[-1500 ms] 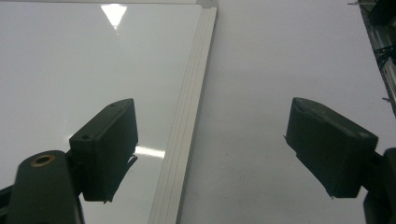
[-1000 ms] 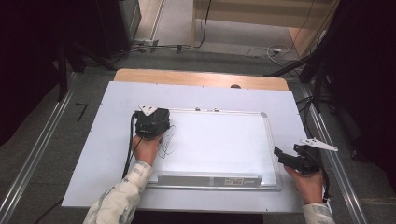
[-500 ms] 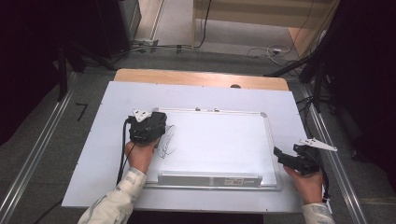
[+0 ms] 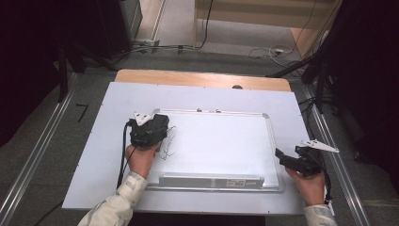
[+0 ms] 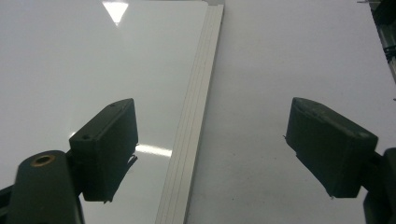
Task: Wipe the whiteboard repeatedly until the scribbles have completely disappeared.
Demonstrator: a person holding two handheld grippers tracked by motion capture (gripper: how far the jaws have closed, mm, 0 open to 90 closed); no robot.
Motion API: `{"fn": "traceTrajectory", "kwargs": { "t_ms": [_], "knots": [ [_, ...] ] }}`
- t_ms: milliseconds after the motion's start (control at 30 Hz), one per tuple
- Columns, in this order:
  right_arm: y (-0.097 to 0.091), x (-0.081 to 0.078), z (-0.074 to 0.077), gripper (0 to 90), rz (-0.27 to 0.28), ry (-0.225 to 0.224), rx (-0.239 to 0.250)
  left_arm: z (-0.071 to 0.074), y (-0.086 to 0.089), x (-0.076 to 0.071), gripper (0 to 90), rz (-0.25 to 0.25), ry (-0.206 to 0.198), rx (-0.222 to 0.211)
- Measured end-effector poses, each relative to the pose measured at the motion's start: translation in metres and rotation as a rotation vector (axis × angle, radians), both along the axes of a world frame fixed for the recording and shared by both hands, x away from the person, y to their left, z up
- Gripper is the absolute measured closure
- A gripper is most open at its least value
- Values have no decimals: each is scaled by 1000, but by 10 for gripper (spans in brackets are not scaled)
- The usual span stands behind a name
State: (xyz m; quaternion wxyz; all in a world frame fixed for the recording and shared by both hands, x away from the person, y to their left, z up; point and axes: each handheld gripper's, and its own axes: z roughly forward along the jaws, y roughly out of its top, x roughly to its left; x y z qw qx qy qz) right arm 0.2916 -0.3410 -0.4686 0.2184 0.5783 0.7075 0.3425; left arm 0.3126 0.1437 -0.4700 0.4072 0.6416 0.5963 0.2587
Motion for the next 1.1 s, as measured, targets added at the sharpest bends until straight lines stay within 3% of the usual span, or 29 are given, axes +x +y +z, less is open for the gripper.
{"fn": "traceTrajectory", "kwargs": {
  "t_ms": [1100],
  "knots": [
    [0,0,-1,162,2,2,-2,-20,-21,-22,407,-124,37,52]
  ]
}}
